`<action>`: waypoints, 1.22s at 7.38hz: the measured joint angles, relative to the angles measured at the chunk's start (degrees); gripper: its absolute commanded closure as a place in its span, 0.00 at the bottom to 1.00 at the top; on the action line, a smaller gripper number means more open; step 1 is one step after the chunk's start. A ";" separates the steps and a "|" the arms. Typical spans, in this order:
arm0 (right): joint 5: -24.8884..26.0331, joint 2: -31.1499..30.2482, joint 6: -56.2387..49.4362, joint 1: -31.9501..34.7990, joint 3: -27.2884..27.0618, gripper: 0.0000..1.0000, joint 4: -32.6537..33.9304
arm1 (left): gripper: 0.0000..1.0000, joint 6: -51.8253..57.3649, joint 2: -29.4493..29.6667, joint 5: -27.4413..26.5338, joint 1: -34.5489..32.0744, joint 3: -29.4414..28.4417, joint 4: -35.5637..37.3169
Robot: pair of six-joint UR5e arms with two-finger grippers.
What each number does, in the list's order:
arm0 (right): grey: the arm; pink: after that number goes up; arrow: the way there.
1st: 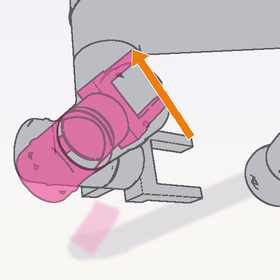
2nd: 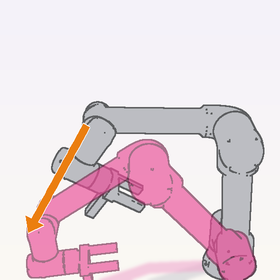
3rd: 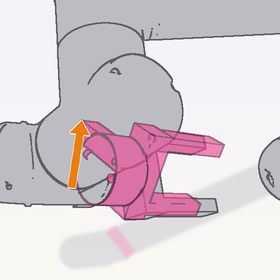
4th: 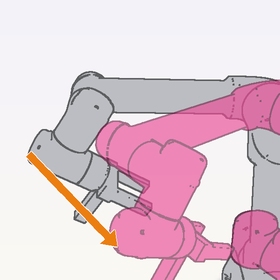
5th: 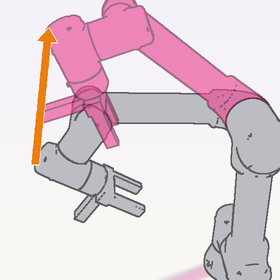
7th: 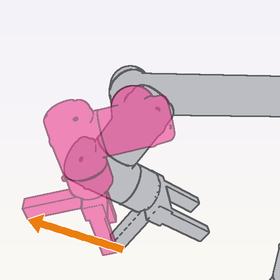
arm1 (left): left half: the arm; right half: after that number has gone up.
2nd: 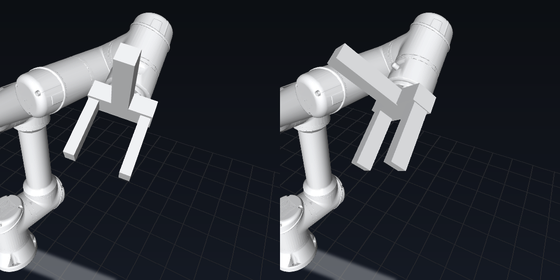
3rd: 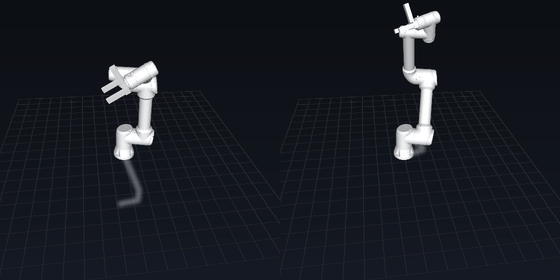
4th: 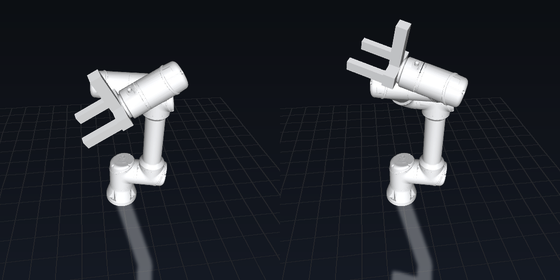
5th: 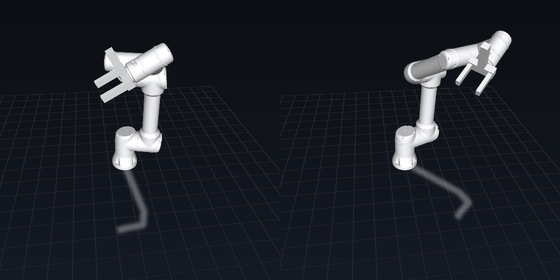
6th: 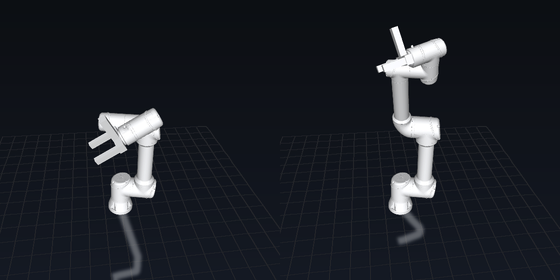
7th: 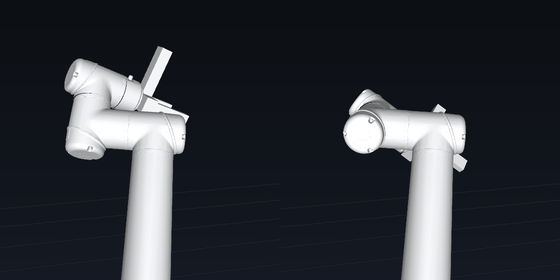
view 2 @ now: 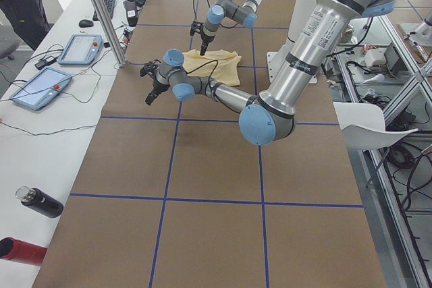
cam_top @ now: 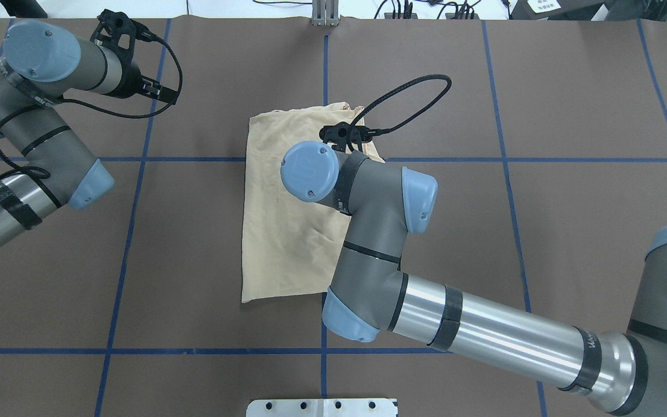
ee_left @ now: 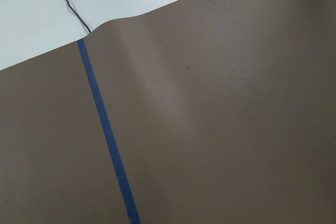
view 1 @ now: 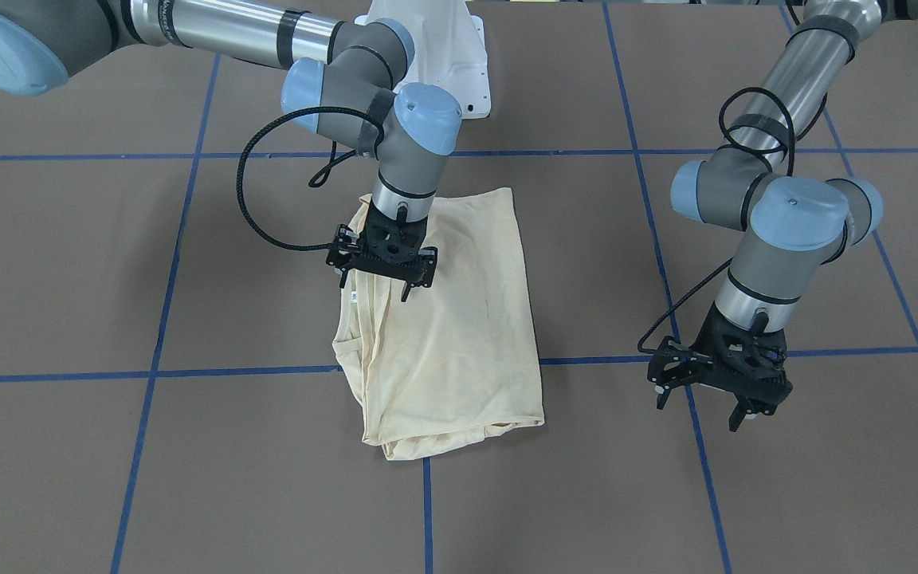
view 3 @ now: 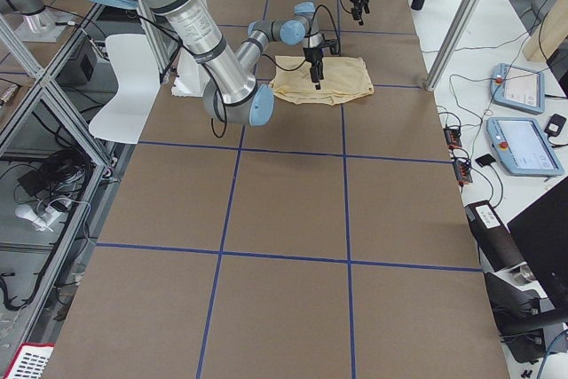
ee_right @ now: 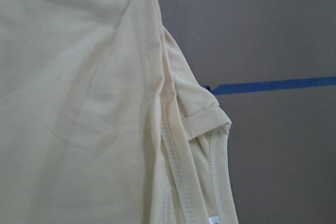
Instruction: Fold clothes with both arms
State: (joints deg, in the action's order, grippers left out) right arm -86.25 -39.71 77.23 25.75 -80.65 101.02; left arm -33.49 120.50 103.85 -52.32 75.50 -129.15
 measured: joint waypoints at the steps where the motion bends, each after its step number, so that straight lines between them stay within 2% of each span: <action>1: 0.83 0.03 0.37 -0.55 1.42 0.00 -0.01 | 0.00 0.00 0.00 0.02 0.01 0.00 -0.02; 4: 1.87 0.25 -0.59 -0.78 2.62 0.00 1.37 | 0.00 0.00 0.00 0.03 0.03 0.00 -0.04; 9: 2.73 -1.35 -3.37 -0.58 0.19 0.00 8.60 | 0.00 0.00 0.00 0.03 0.11 0.00 -0.05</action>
State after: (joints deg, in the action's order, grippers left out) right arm -83.52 -41.06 73.86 25.18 -80.46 109.62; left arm -33.49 120.50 103.89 -52.21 75.50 -129.20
